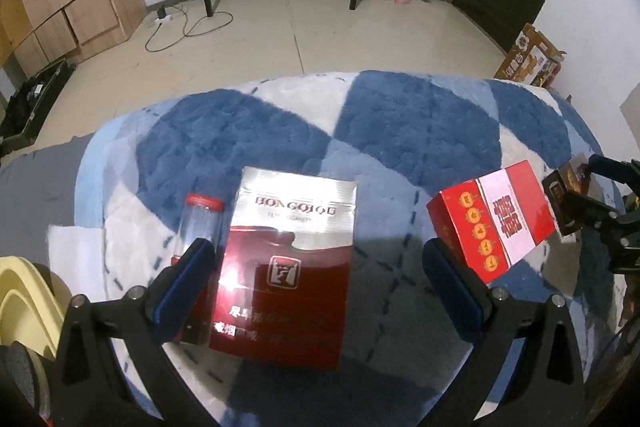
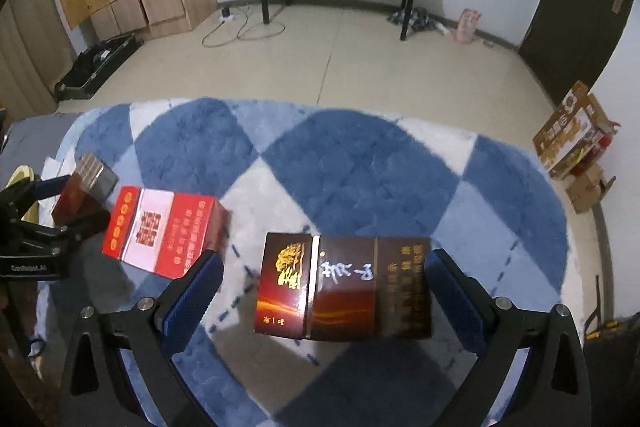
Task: Organize rigid objects
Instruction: 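Grasp the dark brown lion box with the right tool while the left tool approaches the red-capped tube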
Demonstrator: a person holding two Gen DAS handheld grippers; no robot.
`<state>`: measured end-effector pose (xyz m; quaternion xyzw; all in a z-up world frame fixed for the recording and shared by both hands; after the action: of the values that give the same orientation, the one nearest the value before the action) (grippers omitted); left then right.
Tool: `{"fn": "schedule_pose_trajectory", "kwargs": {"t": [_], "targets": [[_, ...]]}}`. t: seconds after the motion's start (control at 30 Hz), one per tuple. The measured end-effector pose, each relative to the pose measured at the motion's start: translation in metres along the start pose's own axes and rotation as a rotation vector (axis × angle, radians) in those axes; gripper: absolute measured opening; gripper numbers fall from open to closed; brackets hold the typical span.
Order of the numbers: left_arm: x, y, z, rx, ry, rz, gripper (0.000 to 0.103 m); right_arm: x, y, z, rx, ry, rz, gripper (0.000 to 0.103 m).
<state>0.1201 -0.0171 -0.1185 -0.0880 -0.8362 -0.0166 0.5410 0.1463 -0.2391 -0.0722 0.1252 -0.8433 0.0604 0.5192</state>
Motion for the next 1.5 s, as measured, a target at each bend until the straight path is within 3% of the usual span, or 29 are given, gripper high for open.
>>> {"fn": "schedule_pose_trajectory", "kwargs": {"t": [0.23, 0.33, 0.5, 0.53, 0.63, 0.7, 0.83, 1.33, 1.4, 1.5], "targets": [[0.012, 0.008, -0.006, 0.041, -0.034, 0.076, 0.103, -0.007, -0.004, 0.001, -0.026, -0.016, 0.039, 0.103], [0.02, 0.039, -0.002, 0.088, -0.039, -0.027, 0.103, -0.005, -0.013, 0.001, -0.053, -0.013, 0.026, 0.103], [0.027, 0.088, 0.003, 0.25, -0.073, -0.027, 0.102, -0.02, -0.012, 0.007, -0.039, 0.036, 0.025, 0.103], [0.023, 0.091, 0.007, 0.239, -0.052, -0.073, 0.099, -0.021, -0.01, 0.007, -0.03, 0.043, 0.026, 0.103], [0.024, 0.099, 0.01, 0.243, -0.037, -0.122, 0.066, -0.024, -0.007, 0.007, -0.015, 0.048, 0.02, 0.103], [0.028, 0.103, 0.012, 0.224, -0.043, -0.199, 0.063, -0.025, -0.006, 0.007, -0.009, 0.049, 0.023, 0.103], [0.017, 0.105, 0.016, 0.201, -0.013, -0.215, 0.063, -0.027, -0.006, 0.008, -0.008, 0.053, 0.024, 0.103], [0.018, 0.076, 0.011, 0.14, -0.004, -0.08, 0.062, -0.027, -0.009, 0.01, -0.009, 0.055, 0.017, 0.103], [0.018, 0.073, 0.011, 0.121, 0.006, -0.092, 0.062, -0.027, -0.009, 0.01, -0.006, 0.058, 0.02, 0.103], [0.032, 0.071, 0.007, 0.137, -0.036, -0.082, 0.063, -0.027, -0.008, 0.01, 0.0, 0.059, 0.021, 0.103]]}}
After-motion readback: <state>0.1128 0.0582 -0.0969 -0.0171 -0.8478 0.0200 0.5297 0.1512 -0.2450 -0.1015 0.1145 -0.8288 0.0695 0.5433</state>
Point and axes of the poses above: each gripper's, at about its wrist camera, not at the fingertips, and x roughly against the way its jaws point, y to its left, z to its underside, the point moved 9 cm from there along -x, roughly the way its jaws point, and after that the axes turned 5 degrees about y, right-handed, at the moved point
